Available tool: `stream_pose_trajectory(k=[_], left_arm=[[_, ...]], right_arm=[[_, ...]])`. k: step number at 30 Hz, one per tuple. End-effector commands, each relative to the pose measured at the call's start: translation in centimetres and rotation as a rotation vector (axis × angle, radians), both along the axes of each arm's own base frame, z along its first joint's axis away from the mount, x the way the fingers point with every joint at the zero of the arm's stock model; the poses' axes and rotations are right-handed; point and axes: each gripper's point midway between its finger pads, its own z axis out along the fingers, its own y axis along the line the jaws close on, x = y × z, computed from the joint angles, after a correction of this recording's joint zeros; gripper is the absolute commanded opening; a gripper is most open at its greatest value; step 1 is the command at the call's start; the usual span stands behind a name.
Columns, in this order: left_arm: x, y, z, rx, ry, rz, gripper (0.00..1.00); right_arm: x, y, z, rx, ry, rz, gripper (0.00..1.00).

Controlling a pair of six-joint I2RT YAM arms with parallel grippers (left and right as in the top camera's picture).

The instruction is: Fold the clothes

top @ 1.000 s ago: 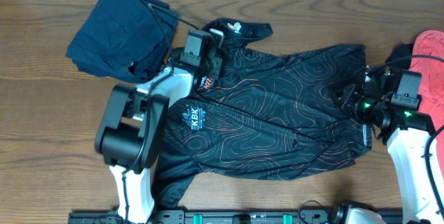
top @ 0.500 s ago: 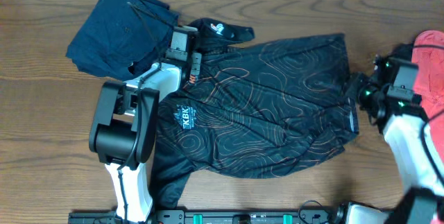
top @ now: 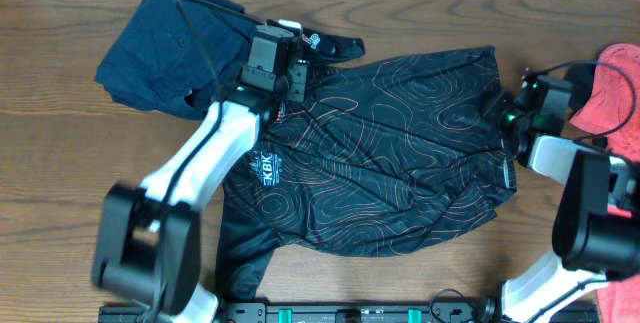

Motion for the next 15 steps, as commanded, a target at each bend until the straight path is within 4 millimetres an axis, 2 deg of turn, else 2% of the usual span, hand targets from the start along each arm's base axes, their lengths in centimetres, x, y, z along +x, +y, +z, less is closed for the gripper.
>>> stream_pose_trajectory(k=[1, 4, 7, 9, 12, 15], left_arm=[[-1.5, -0.3, 3.2, -0.031, -0.028, -0.01, 0.54], [-2.9, -0.1, 5.1, -0.035, -0.038, -0.016, 0.54], [-4.0, 0.4, 6.4, -0.037, -0.042, -0.017, 0.54], [-4.6, 0.5, 6.9, -0.036, -0.04, -0.017, 0.54], [-5.2, 0.8, 6.9, -0.031, -0.024, -0.017, 0.55], [-5.6, 0.9, 6.4, -0.04, 0.009, 0.0, 0.54]], right_arm=[[-0.5, 0.1, -2.4, 0.021, 0.065, -0.048, 0.21], [-1.9, -2.2, -4.2, -0.075, 0.147, -0.142, 0.21], [-2.7, -4.6, -4.5, -0.158, 0.181, -0.198, 0.13], [-2.6, -5.9, -4.2, -0.171, 0.176, -0.212, 0.1], [-2.0, -7.8, -3.3, -0.161, 0.156, -0.248, 0.1], [0.0, -8.0, -1.5, -0.089, 0.084, -0.211, 0.09]])
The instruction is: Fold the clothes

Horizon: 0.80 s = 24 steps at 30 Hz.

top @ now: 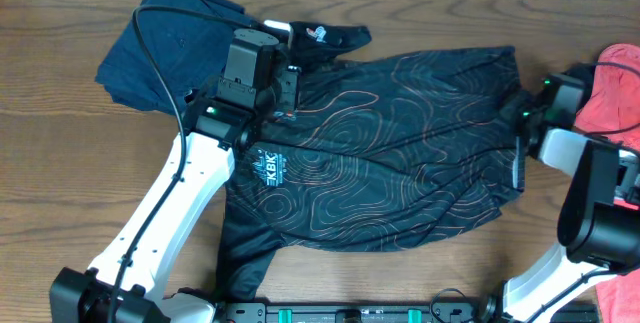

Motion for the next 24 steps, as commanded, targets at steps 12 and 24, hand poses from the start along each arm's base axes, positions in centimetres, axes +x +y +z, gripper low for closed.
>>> stream_pose_trajectory(k=[12, 24], left_arm=[[-3.4, -1.1, -2.2, -0.052, 0.172, -0.064, 0.55], [-5.2, -1.5, -0.7, -0.096, 0.182, -0.105, 0.56]], right_arm=[[-1.0, 3.0, 8.0, 0.206, -0.015, 0.235, 0.36], [-12.9, 3.9, 7.1, 0.186, 0.43, 0.134, 0.53]])
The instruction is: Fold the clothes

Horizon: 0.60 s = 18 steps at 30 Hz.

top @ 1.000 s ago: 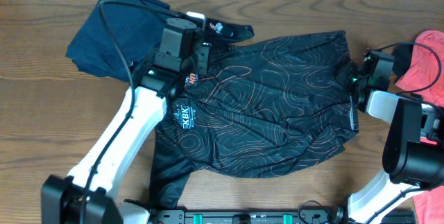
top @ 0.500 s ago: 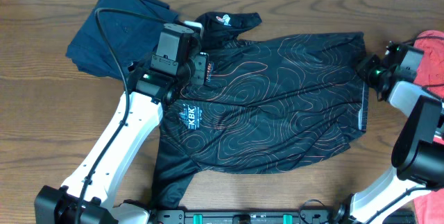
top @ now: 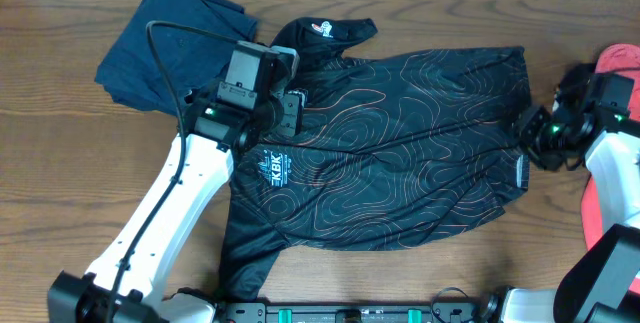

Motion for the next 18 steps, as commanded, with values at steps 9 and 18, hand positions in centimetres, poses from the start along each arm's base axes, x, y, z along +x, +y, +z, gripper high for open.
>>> stream_pose_trajectory(k=[9, 18], left_arm=[[-1.8, -1.1, 0.8, -0.067, 0.039, -0.05, 0.56], [-2.0, -1.0, 0.6, -0.063, 0.049, -0.05, 0.56]], right_arm=[[4.2, 0.5, -4.3, -0.083, -0.254, -0.002, 0.17], [3.5, 1.2, -10.7, -0.049, -0.092, -0.215, 0.02]])
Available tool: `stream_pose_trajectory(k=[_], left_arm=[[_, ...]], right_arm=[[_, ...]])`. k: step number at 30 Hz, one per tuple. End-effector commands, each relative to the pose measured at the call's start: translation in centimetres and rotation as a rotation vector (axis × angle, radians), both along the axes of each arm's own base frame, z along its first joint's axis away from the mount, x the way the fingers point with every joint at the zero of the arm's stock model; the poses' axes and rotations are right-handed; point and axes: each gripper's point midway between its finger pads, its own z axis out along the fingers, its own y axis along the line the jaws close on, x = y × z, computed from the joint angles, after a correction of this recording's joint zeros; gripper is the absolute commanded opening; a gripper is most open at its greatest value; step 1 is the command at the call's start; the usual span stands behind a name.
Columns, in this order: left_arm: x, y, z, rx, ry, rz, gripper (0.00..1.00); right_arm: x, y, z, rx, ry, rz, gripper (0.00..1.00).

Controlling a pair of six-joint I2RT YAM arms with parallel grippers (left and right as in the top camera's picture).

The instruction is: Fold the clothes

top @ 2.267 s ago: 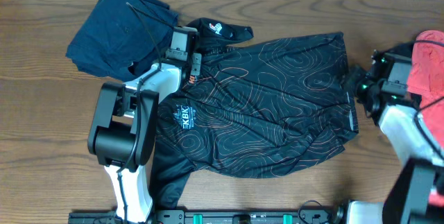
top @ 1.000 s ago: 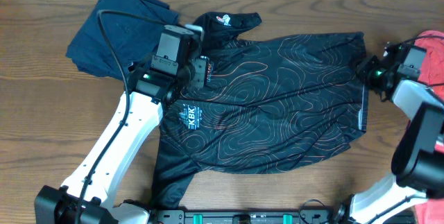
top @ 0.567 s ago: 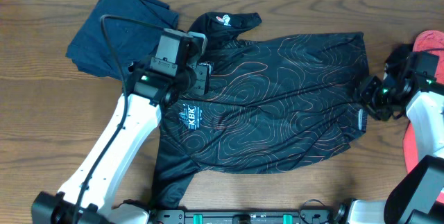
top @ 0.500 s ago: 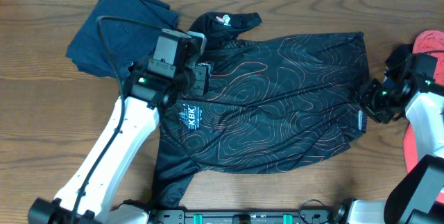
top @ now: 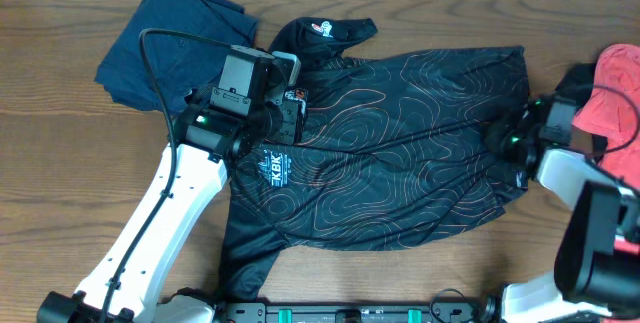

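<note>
A black shirt (top: 400,153) with thin orange contour lines lies spread flat across the middle of the table, its collar end to the left and one sleeve (top: 325,31) sticking out at the top. My left gripper (top: 290,113) is down on the shirt near the collar, beside the white chest print (top: 272,168). My right gripper (top: 510,143) sits on the shirt's right hem. The wrists hide the fingers of both grippers, so their state does not show.
A crumpled navy garment (top: 165,48) lies at the back left, just behind my left arm. A red garment (top: 615,88) lies at the right table edge, behind my right arm. Bare wood (top: 80,193) shows on the left.
My right gripper has moved left, from just off the shirt's right hem to on top of it. My left gripper has barely shifted. The shirt lies as it did.
At first the shirt lay bunched further left, with my left gripper at the collar and my right at the hem. Then the right hem lay further right each time and the shirt flatter. Now the right gripper is back over the hem.
</note>
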Motion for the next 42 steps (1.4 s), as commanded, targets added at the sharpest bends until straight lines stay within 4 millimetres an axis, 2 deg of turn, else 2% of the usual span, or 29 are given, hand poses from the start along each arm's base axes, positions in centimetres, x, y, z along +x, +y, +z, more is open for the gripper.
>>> stream_pose_trajectory(k=[1, 6, 8, 11, 15, 18, 19, 23, 26, 29, 32, 34, 36, 39, 42], left_arm=[[-0.1, -0.3, -0.2, -0.01, 0.014, -0.004, 0.56], [0.0, -0.4, -0.1, -0.013, 0.007, -0.004, 0.56], [0.0, -0.4, -0.1, -0.012, 0.008, -0.004, 0.56], [0.0, -0.4, -0.2, -0.012, 0.009, -0.004, 0.56], [-0.1, -0.3, -0.3, -0.01, 0.015, -0.004, 0.56], [-0.3, -0.3, -0.4, -0.007, 0.024, -0.004, 0.57], [-0.4, -0.2, -0.4, -0.005, 0.027, -0.003, 0.62], [-0.6, -0.1, -0.6, 0.0, 0.04, -0.003, 0.64], [-0.7, -0.1, -0.6, 0.001, 0.042, -0.003, 0.65], [-0.7, -0.1, -0.6, 0.001, 0.041, -0.003, 0.67], [-0.7, -0.1, -0.6, 0.001, 0.042, -0.003, 0.68], [-0.7, -0.1, -0.6, 0.001, 0.041, -0.003, 0.68], [-0.6, -0.1, -0.6, 0.0, 0.039, -0.003, 0.68], [-0.6, -0.1, -0.6, 0.0, 0.04, -0.003, 0.68], [-0.7, -0.1, -0.6, 0.0, 0.04, -0.004, 0.68]], right_arm=[[-0.9, -0.4, -2.7, 0.038, 0.092, -0.145, 0.01], [1.7, -0.4, -4.5, 0.076, 0.022, -0.221, 0.01], [3.6, 0.1, -4.8, 0.107, -0.044, -0.237, 0.01], [7.1, 1.7, -4.1, 0.144, -0.17, -0.167, 0.01], [10.7, 2.7, -1.6, 0.145, -0.281, -0.088, 0.05], [12.1, 3.1, 2.3, 0.148, -0.386, 0.05, 0.17], [12.1, 3.0, 3.7, 0.157, -0.413, 0.086, 0.2], [9.6, 0.8, 7.8, 0.207, -0.401, 0.106, 0.29], [6.4, -1.9, 10.1, 0.2, -0.347, 0.066, 0.32], [2.2, -4.2, 11.5, 0.176, -0.265, 0.013, 0.35], [-2.9, -6.0, 10.2, 0.146, -0.067, -0.124, 0.39], [-6.7, -7.1, 8.4, 0.082, 0.11, -0.214, 0.41], [-9.4, -7.5, 6.6, 0.027, 0.238, -0.253, 0.42], [-10.3, -6.6, 4.6, 0.038, 0.267, -0.241, 0.42], [-9.7, -6.2, 3.2, 0.042, 0.224, -0.223, 0.42]])
